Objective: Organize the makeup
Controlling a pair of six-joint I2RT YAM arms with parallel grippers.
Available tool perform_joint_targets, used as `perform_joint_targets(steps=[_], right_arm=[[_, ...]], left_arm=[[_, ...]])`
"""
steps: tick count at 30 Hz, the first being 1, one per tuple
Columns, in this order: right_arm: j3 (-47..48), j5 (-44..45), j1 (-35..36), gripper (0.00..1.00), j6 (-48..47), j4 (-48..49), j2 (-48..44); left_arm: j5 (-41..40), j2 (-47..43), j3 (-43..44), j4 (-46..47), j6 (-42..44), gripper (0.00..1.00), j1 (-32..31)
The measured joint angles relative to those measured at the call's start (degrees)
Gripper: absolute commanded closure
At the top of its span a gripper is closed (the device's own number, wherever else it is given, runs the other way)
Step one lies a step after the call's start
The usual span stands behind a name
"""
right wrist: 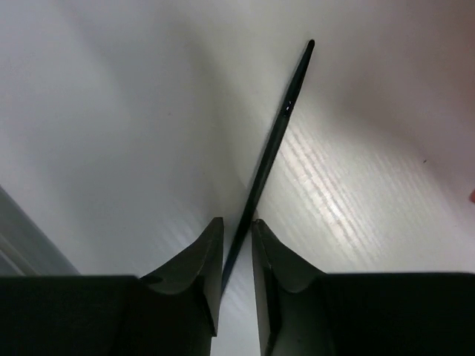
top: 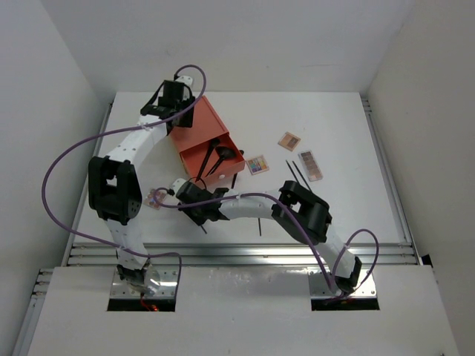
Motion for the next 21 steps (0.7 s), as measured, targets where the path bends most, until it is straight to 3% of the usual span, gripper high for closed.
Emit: perform_joint_targets(steps=[3,14,21], right_arm=[[0.20,-0.96,0.11,1.00,0.74,-0.61,0.02],[0.35,-4.98,0.17,1.00,-6.12,-4.92,-1.64],[-0.57,-10.40,0.22,1.00,-17.00,-10.25,-17.79]], left_arm=[[0.00,0.00,-0.22,0.09,0.00,0.50,0.00],[0.00,0.00,-0.83,0.13,-0.02,0.50,0.00],[0.04,0.00,-1.51,0.11,0.09,0.50,0.24]])
